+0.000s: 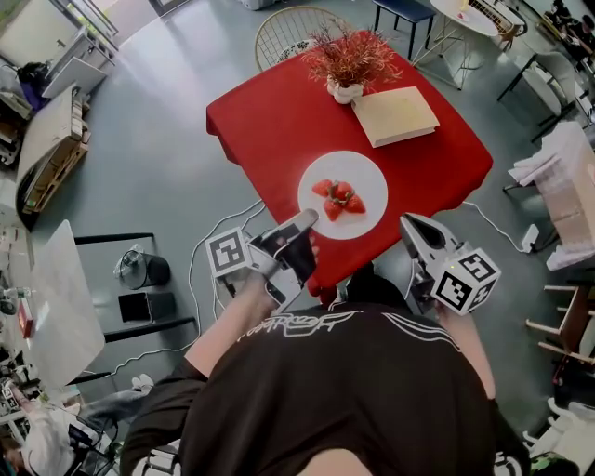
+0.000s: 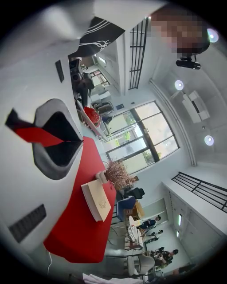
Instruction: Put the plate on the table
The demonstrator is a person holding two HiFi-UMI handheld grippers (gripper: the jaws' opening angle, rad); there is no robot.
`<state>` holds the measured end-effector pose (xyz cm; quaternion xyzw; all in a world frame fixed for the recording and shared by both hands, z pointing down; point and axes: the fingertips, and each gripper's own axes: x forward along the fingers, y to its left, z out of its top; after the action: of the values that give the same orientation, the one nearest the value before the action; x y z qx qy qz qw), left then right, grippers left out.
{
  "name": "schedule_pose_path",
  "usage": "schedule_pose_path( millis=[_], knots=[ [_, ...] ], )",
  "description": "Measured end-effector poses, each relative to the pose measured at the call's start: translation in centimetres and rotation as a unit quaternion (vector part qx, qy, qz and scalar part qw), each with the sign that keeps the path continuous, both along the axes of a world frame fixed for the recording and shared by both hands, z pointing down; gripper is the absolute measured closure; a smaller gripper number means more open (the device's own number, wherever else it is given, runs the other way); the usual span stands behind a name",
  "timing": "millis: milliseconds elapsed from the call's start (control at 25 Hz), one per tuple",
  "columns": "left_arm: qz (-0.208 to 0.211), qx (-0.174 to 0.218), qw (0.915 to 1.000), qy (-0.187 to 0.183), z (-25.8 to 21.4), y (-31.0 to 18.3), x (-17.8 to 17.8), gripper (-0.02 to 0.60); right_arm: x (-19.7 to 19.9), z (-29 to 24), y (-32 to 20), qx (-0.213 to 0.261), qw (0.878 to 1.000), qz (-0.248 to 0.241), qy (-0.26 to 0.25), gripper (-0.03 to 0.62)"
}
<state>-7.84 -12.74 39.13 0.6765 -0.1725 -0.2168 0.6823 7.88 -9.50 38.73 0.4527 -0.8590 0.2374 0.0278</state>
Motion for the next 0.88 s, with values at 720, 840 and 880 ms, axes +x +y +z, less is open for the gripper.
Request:
schedule_pose_path(
  millis=[720,840,880],
  knots=[
    [-0.055,-0.006,0.9978,-0.038,2.1,-7.1,0.7,0.563,0.7,3.1,-7.3,-0.036,0.998,-0.053,-0.016,0.586],
    [-0.064,-0.010,0.9971,-0.039,2.7,-8.9,0.8,0.563,0.7,3.2,-8.9,-0.041,0.997,-0.064,-0.016,0.586],
    [-0.066,-0.014,0.9969,-0.039,3.0,-9.5,0.8,0.563,0.7,3.3,-9.5,-0.043,0.997,-0.065,-0.019,0.586]
  ],
)
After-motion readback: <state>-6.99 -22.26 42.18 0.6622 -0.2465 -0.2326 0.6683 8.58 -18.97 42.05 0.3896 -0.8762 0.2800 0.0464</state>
